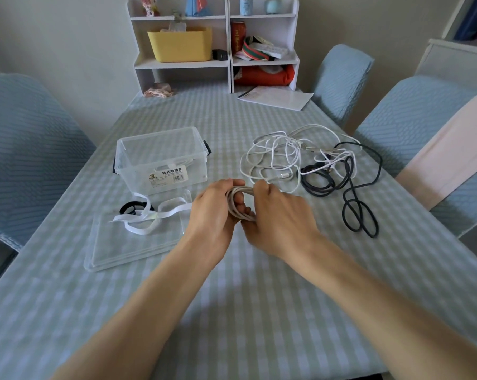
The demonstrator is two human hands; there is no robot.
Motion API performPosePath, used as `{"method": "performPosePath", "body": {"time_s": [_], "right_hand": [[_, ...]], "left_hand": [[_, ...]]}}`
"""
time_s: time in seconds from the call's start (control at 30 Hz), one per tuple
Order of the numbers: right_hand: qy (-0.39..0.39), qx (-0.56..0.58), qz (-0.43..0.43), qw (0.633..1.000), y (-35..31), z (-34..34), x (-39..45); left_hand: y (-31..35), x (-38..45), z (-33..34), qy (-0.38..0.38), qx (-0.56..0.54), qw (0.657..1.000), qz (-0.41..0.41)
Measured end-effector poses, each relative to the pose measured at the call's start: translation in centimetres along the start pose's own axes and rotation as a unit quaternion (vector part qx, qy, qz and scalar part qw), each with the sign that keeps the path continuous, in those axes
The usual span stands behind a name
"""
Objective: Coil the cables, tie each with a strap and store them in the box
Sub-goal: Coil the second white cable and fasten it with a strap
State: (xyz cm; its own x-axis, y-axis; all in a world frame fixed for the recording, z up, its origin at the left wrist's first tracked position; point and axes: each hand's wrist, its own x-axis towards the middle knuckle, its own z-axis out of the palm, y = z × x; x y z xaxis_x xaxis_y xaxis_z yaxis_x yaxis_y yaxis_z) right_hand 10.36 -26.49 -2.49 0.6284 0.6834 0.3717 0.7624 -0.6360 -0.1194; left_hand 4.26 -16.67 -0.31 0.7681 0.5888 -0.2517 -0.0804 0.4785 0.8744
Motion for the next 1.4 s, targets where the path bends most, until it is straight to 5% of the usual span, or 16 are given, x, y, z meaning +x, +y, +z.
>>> {"method": "performPosePath", "body": {"time_s": [0.37,0.6,1.07,1.4], "right_hand": [[-0.009,-0.128,-0.054,0.99,1.8,0.5,1.5],[0.017,-0.056,-0.084,0.995,2.6,0.9,1.1],[0.004,-0.012,-0.113,0.993,3.1,0.7,0.6],[0.01,0.023,-0.179,0.984,3.1,1.2,0.4]], "left_hand": [[1.2,1.0,-1.9,-0.046,0.25,0.964,0.084],[1.5,0.5,-1.7,-0.087,0.405,0.905,0.092],[2.7,0.7,-2.8,-0.138,0.454,0.88,0.006],[3.1,0.5,-2.8,-0.161,0.545,0.823,-0.015]]}}
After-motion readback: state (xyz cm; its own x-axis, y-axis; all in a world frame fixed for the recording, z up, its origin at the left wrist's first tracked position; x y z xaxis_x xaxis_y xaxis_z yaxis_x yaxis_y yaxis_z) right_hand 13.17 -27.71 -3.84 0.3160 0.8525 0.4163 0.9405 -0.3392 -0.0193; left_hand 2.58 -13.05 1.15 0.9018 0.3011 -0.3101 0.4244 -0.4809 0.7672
